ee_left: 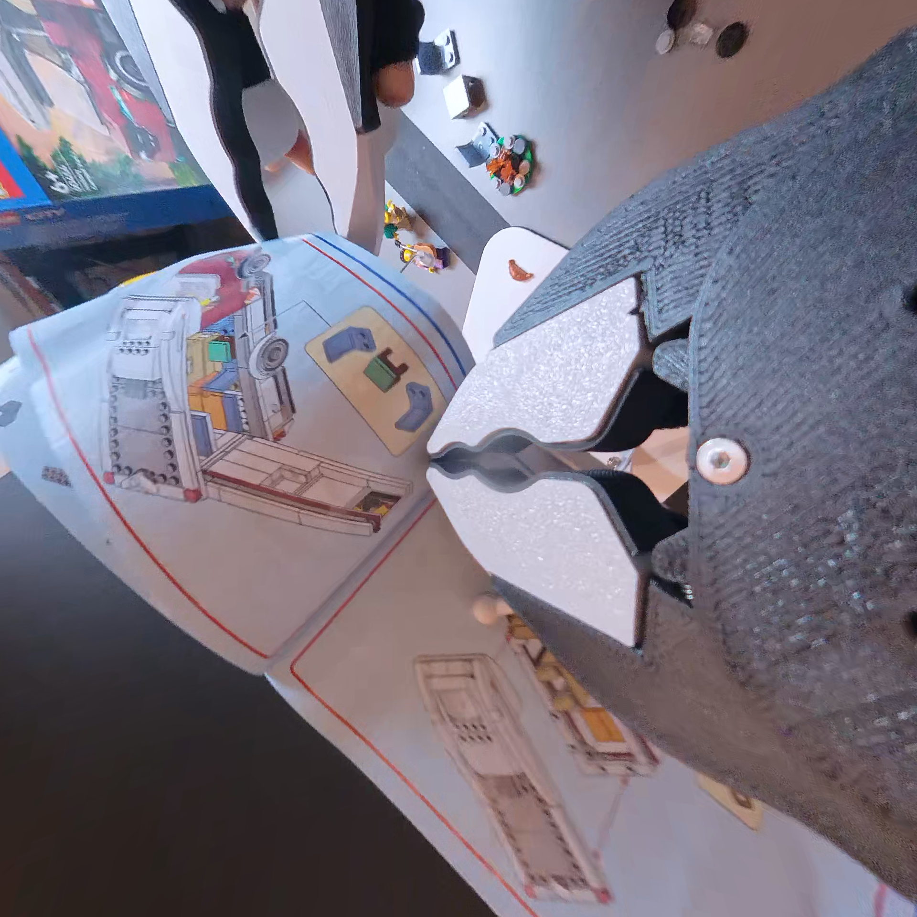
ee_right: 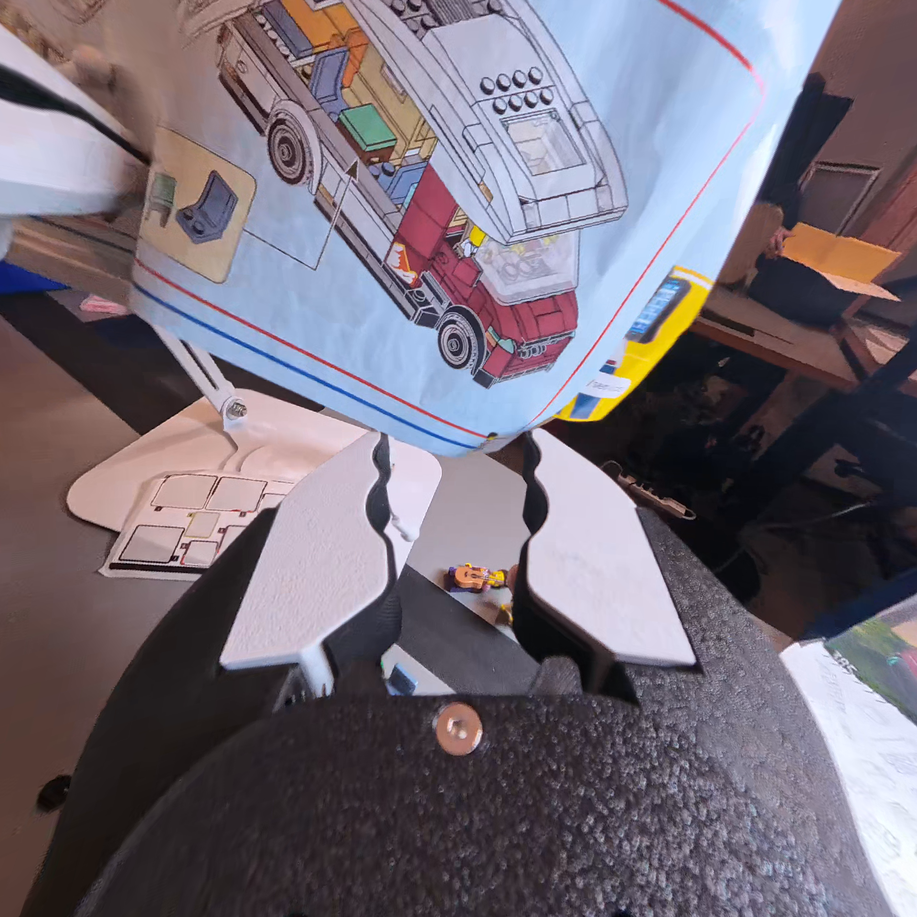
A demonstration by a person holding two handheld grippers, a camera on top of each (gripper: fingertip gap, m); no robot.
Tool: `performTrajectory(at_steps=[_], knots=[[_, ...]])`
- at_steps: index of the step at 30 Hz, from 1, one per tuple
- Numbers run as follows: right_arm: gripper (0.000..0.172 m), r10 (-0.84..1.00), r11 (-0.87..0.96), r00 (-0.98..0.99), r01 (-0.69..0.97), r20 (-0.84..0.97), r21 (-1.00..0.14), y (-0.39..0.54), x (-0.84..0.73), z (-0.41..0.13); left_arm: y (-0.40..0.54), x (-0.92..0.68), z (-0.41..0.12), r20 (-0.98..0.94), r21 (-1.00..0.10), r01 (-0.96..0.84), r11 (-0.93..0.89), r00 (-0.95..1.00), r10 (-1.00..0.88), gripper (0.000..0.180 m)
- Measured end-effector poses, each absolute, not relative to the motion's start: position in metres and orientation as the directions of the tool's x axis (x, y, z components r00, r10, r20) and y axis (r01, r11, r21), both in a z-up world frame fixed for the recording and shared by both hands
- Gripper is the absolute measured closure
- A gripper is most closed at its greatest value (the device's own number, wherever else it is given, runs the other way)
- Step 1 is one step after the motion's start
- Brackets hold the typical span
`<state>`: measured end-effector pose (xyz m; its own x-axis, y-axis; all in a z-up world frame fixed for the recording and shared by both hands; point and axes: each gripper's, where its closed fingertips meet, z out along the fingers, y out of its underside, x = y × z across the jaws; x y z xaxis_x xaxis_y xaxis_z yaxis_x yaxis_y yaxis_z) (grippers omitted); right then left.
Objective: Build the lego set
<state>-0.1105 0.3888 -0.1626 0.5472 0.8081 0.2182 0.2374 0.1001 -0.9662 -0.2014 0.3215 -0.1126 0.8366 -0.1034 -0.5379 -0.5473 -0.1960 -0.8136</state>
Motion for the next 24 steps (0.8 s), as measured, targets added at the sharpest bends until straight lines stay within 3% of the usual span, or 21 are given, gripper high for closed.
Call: performTrajectory(at_steps=[6,12,14,16,24], knots=[[0.129,0.849,0.052,0.498,0.251,0.175,-0.967,0.382,-0.111,-0.187,0.345,-0.200,-0.116,-0.598,-0.755,-0.595,-0.274,0.797,-0.082,0.180],[0.130,0.845,0.130,0.449,0.356,0.292,-0.925,0.378,-0.135,-0.217,0.348,-0.200,-0.117,-0.615,-0.743,-0.608,-0.279,0.785,-0.075,0.180],[0.142,0.842,0.143,0.442,0.368,0.308,-0.919,0.377,-0.138,-0.218,0.348,-0.201,-0.118,-0.607,-0.747,-0.604,-0.278,0.790,-0.085,0.180],[0.168,0.834,0.168,0.439,0.374,0.333,-0.912,0.376,-0.137,-0.215,0.349,-0.201,-0.118,-0.613,-0.742,-0.611,-0.277,0.785,-0.091,0.180],[0.171,0.769,0.239,0.474,0.411,0.430,-0.880,0.382,-0.117,-0.204,0.351,-0.200,-0.121,-0.622,-0.733,-0.623,-0.274,0.776,-0.101,0.180]])
